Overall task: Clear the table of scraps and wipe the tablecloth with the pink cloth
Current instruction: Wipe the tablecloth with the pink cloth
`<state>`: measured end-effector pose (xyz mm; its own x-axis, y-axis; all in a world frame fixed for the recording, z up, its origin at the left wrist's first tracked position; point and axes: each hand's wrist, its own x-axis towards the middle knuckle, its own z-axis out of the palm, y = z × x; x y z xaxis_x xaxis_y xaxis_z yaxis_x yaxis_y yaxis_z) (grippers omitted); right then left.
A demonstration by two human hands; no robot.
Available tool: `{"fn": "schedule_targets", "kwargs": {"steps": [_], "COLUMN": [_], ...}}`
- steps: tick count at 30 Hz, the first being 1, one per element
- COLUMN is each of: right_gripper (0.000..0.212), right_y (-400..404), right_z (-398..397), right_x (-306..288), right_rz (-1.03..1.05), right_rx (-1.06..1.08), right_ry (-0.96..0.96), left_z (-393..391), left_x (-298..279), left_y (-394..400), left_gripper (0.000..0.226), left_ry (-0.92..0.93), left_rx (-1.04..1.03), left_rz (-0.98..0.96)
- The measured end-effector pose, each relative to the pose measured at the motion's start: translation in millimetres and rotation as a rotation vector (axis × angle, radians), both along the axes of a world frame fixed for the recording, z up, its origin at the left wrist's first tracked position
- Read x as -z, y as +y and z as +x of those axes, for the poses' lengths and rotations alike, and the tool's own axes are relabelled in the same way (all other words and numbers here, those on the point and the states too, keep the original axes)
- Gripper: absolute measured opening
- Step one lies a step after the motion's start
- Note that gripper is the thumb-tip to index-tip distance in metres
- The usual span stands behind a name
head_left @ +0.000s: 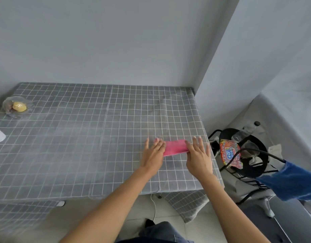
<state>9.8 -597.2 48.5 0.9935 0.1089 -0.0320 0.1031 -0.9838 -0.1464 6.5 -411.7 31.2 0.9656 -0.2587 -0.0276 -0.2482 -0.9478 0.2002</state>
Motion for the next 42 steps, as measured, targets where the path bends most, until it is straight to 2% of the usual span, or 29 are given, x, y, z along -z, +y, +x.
{"fn": "schedule_targets", "kwargs": {"steps": [6,13,17,20,23,26,30,33,36,39,42], "right_gripper": [0.059,0.060,0.057,0.056,0.068,0.083,0.081,0.078,0.072,0.060,0.062], "right_y": [-31.1,-40.0,-41.0,-43.3,-44.1,-49.3,-48.5,-34.2,-16.8,-7.0,-4.7], "right_z": [-39.2,-57.2,-62.2,-64.7,-64.0,-56.5,-33.3,-17.1,-6.9,-3.2,-3.7], "right_x": [54.9,72.4,74.3,78.2,74.8,65.4,60.2,63.4,73.2,85.2,95.7], "right_rz": [-0.063,-0.091,-0.088,-0.081,-0.088,0.011,0.095,0.126,0.111,0.133,0.142], "right_rx": [-0.090,-0.110,-0.132,-0.140,-0.153,-0.164,-0.152,-0.167,-0.193,-0.180,-0.146], "right_ry": [0.196,0.177,0.203,0.250,0.294,0.321,0.312,0.297,0.288,0.297,0.287], "left_z": [-57.6,-73.6,-72.8,-72.8,-76.9,-76.5,-60.0,-41.7,-26.4,-22.1,-25.4], "left_x": [52.3,57.7,64.2,67.5,65.8,58.3,46.2,46.5,52.9,63.0,73.6], "left_y": [-22.6,-26.4,-25.6,-21.6,-16.9,-11.6,-7.0,-13.1,-27.3,-34.9,-29.1], "left_gripper": [0.056,0.061,0.079,0.077,0.056,0.070,0.081,0.065,0.054,0.054,0.058], "left_ry": [0.176,0.201,0.202,0.187,0.227,0.340,0.343,0.293,0.244,0.238,0.261], "left_rx": [0.031,0.026,0.035,0.081,0.061,0.093,0.061,-0.009,-0.057,-0.088,-0.095], "left_rz": [0.081,0.105,0.093,0.048,0.035,0.010,-0.106,-0.125,-0.037,0.050,0.067]}}
